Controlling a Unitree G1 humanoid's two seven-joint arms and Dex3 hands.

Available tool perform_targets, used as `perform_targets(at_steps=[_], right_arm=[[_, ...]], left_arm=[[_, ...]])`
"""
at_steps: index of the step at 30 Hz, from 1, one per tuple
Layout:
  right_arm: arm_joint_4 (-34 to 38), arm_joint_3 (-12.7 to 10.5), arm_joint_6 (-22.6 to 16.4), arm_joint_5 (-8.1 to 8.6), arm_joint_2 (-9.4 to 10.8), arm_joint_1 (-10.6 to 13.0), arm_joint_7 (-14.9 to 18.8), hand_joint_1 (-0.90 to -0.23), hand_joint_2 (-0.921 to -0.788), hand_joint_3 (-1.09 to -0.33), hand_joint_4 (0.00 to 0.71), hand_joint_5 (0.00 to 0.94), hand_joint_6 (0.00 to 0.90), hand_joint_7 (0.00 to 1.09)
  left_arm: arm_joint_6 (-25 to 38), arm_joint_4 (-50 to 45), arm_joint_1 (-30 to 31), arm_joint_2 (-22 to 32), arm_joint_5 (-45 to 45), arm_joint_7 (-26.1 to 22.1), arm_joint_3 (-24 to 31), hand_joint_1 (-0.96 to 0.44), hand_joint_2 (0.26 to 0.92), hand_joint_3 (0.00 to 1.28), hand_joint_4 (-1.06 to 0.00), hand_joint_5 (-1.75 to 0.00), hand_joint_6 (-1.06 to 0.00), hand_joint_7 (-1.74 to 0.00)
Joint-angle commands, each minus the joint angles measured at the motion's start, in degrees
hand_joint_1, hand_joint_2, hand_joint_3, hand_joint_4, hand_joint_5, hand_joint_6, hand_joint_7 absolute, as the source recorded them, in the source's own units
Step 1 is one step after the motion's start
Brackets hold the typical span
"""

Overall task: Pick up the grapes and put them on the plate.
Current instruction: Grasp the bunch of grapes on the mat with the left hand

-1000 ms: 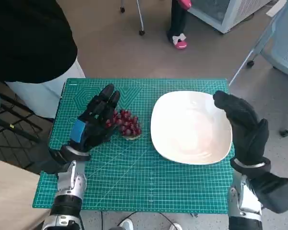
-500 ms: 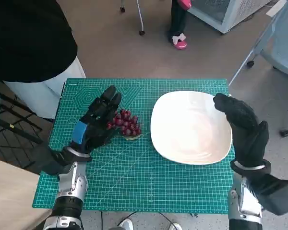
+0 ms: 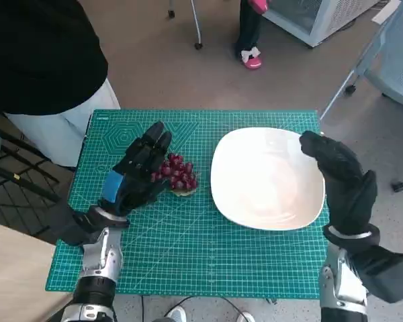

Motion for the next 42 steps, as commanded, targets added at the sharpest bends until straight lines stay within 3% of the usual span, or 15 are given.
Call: perform_targets(at_steps=[1,5,7,11,15,28,42], right_arm=[[-0.09,-0.27,0.98,-0.13,0.09,1.54,-0.45,-0.612,-0.921,-0.843,0.400,0.001,0.202,0.14],[-0.57,-0.25,1.18,-0.26,0.09,1.72,-0.62,-0.613,-0.921,-0.841,0.401,0.002,0.203,0.14],[-0.71,-0.25,1.25,-0.29,0.05,1.78,-0.67,-0.613,-0.921,-0.841,0.401,0.001,0.203,0.14],[-0.75,-0.29,1.36,-0.32,-0.01,1.74,-0.72,-0.612,-0.921,-0.842,0.400,0.001,0.202,0.14],[-0.66,-0.31,1.40,-0.36,-0.03,1.70,-0.75,-0.611,-0.921,-0.844,0.399,0.000,0.202,0.14],[-0.65,-0.36,1.50,-0.43,-0.10,1.60,-0.87,-0.610,-0.921,-0.845,0.398,0.000,0.202,0.14],[-0.64,-0.58,1.54,-0.72,-0.22,1.37,-1.16,-0.611,-0.921,-0.845,0.397,0.000,0.202,0.14]], left_arm=[[-1.31,-2.52,0.08,2.45,3.90,2.51,-0.81,-0.44,0.921,0.17,-0.15,0.00,-0.30,0.00],[-5.06,-5.61,0.18,8.90,19.30,10.33,-3.73,-0.40,0.894,0.05,-0.10,0.00,-0.26,0.00],[-4.03,-9.04,0.49,12.97,28.61,14.18,-5.56,-0.38,0.866,0.03,-0.06,0.00,-0.23,0.00],[7.56,-19.69,1.24,18.21,42.18,16.45,-8.76,-0.29,0.792,0.01,-0.02,0.00,-0.17,0.00],[18.49,-27.79,1.77,18.49,50.24,16.70,-10.60,-0.19,0.734,0.00,0.00,0.00,-0.15,0.00],[34.17,-35.00,-0.33,18.07,58.99,14.48,-16.66,-0.15,0.700,0.00,0.00,0.00,-0.17,-0.01],[44.69,-28.16,-7.55,17.71,63.67,12.78,-25.78,-0.22,0.709,0.00,0.00,0.00,-0.19,-0.01]])
